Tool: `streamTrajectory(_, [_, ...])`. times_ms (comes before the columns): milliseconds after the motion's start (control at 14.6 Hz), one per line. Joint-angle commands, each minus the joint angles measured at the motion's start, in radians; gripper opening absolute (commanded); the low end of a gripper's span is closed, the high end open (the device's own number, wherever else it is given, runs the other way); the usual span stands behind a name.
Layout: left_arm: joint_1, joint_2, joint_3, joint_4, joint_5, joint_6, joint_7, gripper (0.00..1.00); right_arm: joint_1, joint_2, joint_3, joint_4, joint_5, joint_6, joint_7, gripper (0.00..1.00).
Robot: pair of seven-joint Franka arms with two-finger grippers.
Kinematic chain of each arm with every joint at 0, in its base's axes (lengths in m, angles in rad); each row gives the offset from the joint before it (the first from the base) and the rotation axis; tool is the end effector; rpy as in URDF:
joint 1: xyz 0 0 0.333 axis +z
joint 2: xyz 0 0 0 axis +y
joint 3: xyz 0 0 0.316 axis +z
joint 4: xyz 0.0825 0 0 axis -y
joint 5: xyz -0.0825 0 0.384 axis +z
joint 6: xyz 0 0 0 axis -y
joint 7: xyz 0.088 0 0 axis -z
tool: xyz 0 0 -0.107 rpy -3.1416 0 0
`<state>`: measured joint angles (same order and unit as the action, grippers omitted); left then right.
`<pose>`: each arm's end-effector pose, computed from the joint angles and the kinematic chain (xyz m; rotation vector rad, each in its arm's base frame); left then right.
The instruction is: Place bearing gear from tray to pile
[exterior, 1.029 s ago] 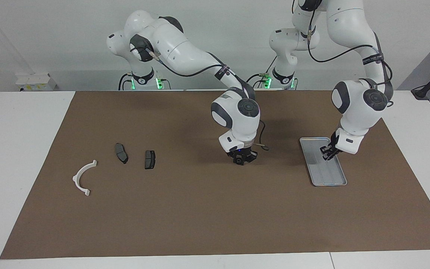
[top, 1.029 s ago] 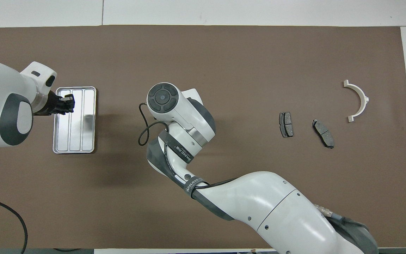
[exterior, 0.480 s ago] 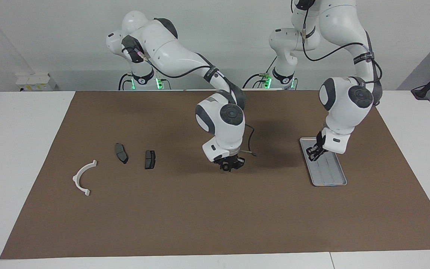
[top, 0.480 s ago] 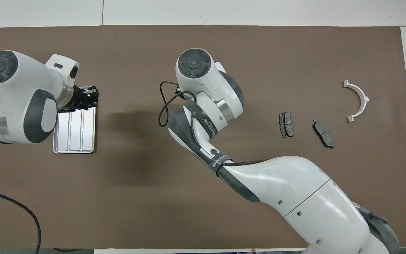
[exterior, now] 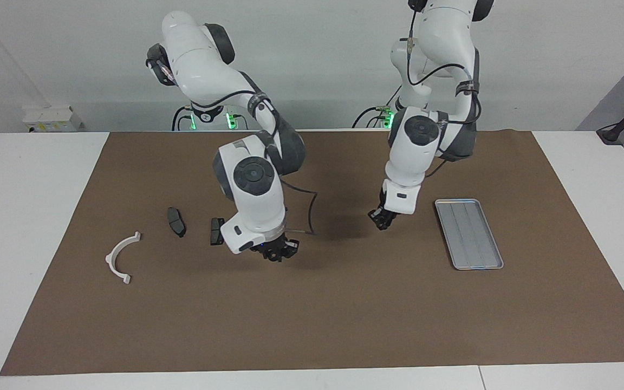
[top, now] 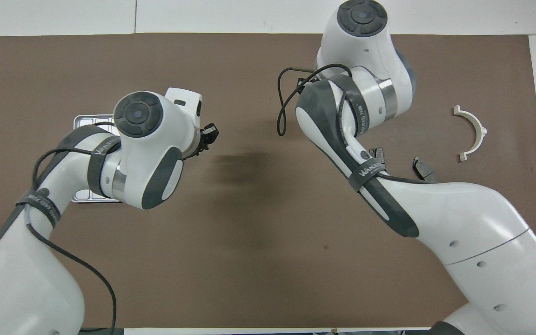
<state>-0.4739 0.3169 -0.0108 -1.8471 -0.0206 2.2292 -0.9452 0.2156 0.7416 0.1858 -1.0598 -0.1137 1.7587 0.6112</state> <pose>0.5628 -0.2966 0.3603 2.9973 0.7227 0.0557 0.7099 0.2424 0.3974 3.1170 -0.3642 -0.0552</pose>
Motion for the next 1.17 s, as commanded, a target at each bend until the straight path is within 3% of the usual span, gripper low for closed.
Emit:
streamTrajectory(0, [-0.058,0.105,0.020,0.062,0.002,0.058,-0.062,0.00,-0.073,-0.060,0.015,-0.009,0.019,-0.062,-0.112,0.00])
streamTrajectory(549, [-0.100,0.119,0.019,0.009,0.008,0.144,-0.142,0.00,-0.232,-0.065,0.014,-0.017,0.012,-0.082,-0.436,0.00])
streamTrajectory(1098, [-0.115,0.117,0.020,-0.021,0.008,0.175,-0.152,0.00,-0.301,0.036,0.012,-0.037,0.005,-0.019,-0.492,0.00])
